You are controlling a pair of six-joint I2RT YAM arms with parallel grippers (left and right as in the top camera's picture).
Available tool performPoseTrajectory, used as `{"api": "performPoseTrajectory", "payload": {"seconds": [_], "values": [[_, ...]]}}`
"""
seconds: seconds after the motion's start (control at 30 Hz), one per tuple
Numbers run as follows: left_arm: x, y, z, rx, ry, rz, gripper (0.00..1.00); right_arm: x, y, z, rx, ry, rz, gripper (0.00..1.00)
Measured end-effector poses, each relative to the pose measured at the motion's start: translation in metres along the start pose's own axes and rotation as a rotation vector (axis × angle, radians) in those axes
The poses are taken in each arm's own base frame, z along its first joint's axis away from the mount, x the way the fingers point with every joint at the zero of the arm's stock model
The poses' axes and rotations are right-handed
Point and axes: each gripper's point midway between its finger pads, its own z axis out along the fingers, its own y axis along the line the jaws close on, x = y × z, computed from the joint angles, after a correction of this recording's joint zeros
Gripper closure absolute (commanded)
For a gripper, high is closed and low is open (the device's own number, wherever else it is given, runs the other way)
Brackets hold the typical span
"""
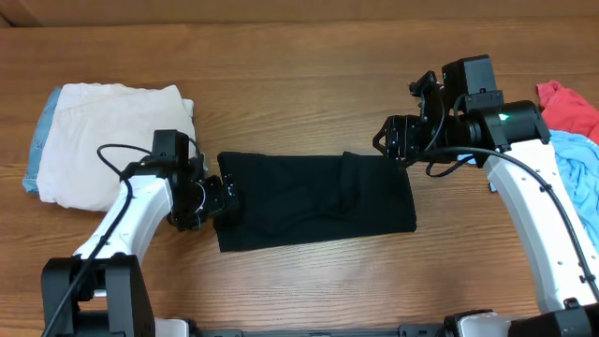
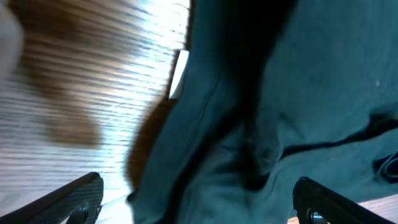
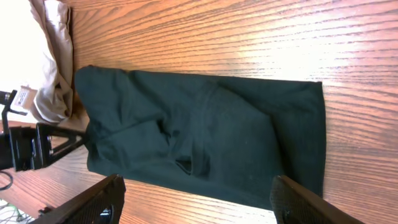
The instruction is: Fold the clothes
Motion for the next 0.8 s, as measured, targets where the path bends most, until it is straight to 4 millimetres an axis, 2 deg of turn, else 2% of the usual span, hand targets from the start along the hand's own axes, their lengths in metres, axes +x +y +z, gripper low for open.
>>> {"api": "performPoseTrajectory", "payload": {"seconds": [0.17,0.23,0.3,0.5,0.57,0.67,0.7,0.8], "values": [[0.0,-0.004,0.019,0.061,0.006,-0.033,0.0,0.0,0.0,0.0,0.0,0.002,-0.007,0.22],[-0.004,-0.01,0.021,0.099,0.002,-0.042,0.0,0.0,0.0,0.0,0.001,0.001,-0.008,0.22],[-0.007,-0.015,0.023,0.13,0.007,-0.042,0.07,0.0,0.0,0.0,0.0,0.002,-0.009,0.23],[-0.014,-0.024,0.03,0.187,0.0,-0.003,0.43,0.003,-0.001,0.0,0.003,0.012,-0.006,0.23],[-0.017,-0.026,0.033,0.197,-0.005,0.02,0.59,0.003,-0.001,0.0,0.003,0.012,-0.007,0.24],[-0.012,-0.025,0.037,0.202,0.01,0.055,0.93,0.003,-0.001,0.0,0.003,0.013,-0.006,0.25],[-0.009,-0.024,0.038,0.204,0.023,0.067,0.96,0.004,-0.001,0.0,0.003,0.015,-0.005,0.25],[0.009,-0.02,0.036,0.188,0.102,0.078,0.96,0.005,-0.001,0.0,0.005,0.021,-0.005,0.27]]}}
